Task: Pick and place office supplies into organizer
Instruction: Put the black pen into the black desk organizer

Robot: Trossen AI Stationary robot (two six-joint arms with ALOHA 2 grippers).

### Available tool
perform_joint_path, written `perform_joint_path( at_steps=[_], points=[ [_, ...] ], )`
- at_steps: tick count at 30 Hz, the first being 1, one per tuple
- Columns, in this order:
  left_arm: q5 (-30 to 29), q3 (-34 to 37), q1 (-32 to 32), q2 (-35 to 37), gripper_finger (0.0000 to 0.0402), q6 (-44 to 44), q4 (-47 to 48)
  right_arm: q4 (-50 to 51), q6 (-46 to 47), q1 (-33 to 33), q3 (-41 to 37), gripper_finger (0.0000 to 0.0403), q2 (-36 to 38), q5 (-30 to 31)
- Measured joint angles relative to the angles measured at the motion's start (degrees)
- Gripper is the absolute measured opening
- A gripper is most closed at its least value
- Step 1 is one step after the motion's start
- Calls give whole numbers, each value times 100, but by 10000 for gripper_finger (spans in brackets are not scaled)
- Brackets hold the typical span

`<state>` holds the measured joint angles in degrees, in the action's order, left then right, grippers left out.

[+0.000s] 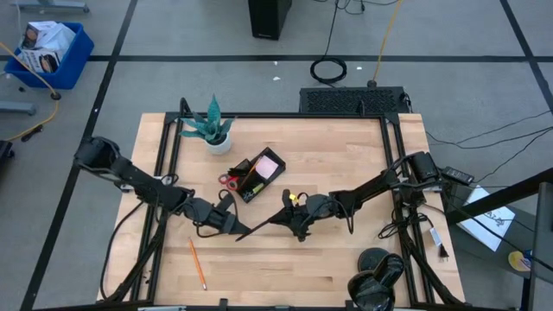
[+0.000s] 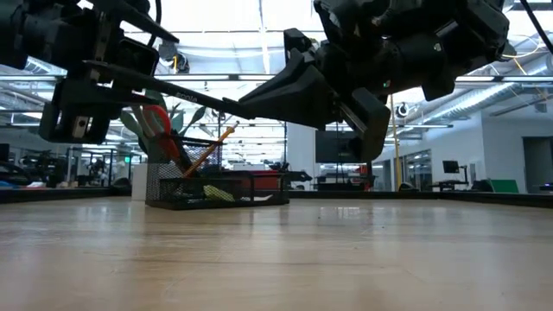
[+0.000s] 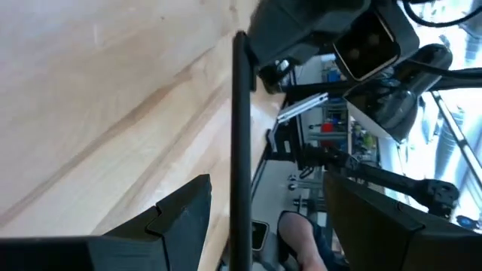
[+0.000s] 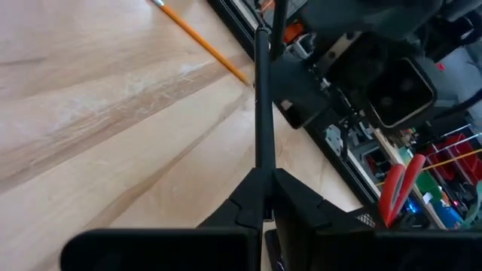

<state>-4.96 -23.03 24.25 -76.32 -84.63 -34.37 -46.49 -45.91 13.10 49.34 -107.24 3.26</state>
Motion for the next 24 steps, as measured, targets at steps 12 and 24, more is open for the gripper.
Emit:
perform_joint_path(
  at_steps=[12,24],
  points=[
    [195,0,180,-323,255,-294,-154,86,-43,-39,0,13,0,-4],
    [202,0,214,-323,125,-183,-260,117,-61,-36,0,13,0,-26]
  ],
)
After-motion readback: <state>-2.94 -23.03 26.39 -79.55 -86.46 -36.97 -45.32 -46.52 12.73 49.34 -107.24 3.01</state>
